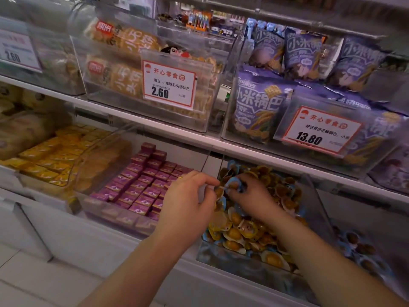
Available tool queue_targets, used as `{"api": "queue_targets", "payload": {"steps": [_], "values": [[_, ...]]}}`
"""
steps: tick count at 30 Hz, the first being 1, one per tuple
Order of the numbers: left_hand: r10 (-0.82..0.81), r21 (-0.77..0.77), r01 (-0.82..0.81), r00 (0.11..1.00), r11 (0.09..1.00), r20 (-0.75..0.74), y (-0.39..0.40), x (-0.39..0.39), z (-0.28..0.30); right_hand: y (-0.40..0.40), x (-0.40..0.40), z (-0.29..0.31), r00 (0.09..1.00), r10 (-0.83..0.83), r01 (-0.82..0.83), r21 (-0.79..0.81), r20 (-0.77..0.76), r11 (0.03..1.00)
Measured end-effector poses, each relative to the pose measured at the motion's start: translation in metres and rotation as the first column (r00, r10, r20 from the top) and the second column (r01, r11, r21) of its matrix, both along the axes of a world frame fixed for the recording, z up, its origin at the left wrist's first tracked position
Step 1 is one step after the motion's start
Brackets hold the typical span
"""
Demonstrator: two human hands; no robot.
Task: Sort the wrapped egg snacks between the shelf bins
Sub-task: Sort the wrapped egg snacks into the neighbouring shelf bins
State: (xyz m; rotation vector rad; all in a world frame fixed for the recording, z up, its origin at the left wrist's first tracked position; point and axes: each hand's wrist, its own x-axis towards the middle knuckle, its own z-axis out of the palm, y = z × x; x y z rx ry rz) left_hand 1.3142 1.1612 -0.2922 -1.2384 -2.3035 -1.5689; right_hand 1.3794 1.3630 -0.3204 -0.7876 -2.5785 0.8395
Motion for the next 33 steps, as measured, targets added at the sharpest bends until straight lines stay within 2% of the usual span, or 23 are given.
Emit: {"api": "queue_targets", "payload": {"steps": [3,5,8,11,13,15,19,22,23,25,27,29,31,33], "values": [[-0.02,-0.001,0.02,1.0,1.0,-0.005,0.002,0.003,-0.001,0.009,0.017,0.013,0.981,-0.172,0.153,-0.186,-0.09,0.971],[-0.029,0.002,0.029,0.998,1.0,-0.046,0.004,0.005,-0.001,0.014,0.03,0.024,0.972,-0.22,0.203,-0.174,-0.086,0.964],[-0.045,-0.044,0.037,0.978,0.998,-0.206,0.009,0.011,-0.003,0.018,0.045,0.037,0.971,-0.234,0.23,-0.082,-0.046,0.97],[-0.162,-0.128,0.129,0.942,0.983,-0.293,0.023,0.025,-0.011,0.01,0.052,0.038,0.986,-0.082,0.074,0.063,0.145,0.995],[-0.247,-0.201,0.2,0.936,0.959,-0.249,0.037,0.033,-0.022,0.004,0.052,0.032,0.968,0.011,-0.051,0.153,0.25,0.987],[-0.265,-0.262,0.21,0.944,0.942,-0.196,0.053,0.036,-0.035,0.0,0.052,0.028,0.96,0.027,-0.093,0.225,0.279,0.97],[-0.249,-0.479,0.143,0.954,0.866,-0.167,0.082,0.025,-0.051,0.006,0.066,0.032,0.991,-0.107,0.1,0.09,0.076,0.991],[-0.205,-0.561,0.024,0.943,0.828,-0.263,0.096,0.021,-0.047,0.009,0.089,0.036,0.975,-0.222,0.215,-0.157,-0.03,0.964],[-0.171,-0.529,-0.022,0.934,0.849,-0.313,0.097,0.022,-0.043,0.009,0.097,0.037,0.964,-0.258,0.229,-0.302,-0.059,0.925],[-0.076,-0.355,-0.06,0.931,0.933,-0.358,0.097,0.028,-0.035,0.008,0.111,0.04,0.935,-0.341,0.208,-0.622,-0.101,0.755],[-0.007,-0.106,-0.019,0.972,0.994,-0.236,0.095,0.039,-0.021,0.007,0.123,0.044,0.905,-0.407,0.131,-0.83,-0.122,0.542],[-0.101,0.06,0.105,0.992,0.993,-0.072,0.094,0.056,-0.007,0.006,0.132,0.048,0.892,-0.406,-0.04,-0.929,-0.199,0.369],[-0.224,0.076,0.23,0.971,0.97,-0.077,0.095,0.077,-0.001,0.004,0.141,0.049,0.896,-0.327,-0.23,-0.943,-0.301,0.239],[-0.336,-0.001,0.338,0.934,0.941,-0.126,0.096,0.091,-0.003,0.0,0.146,0.049,0.893,-0.24,-0.332,-0.918,-0.38,0.219]]}}
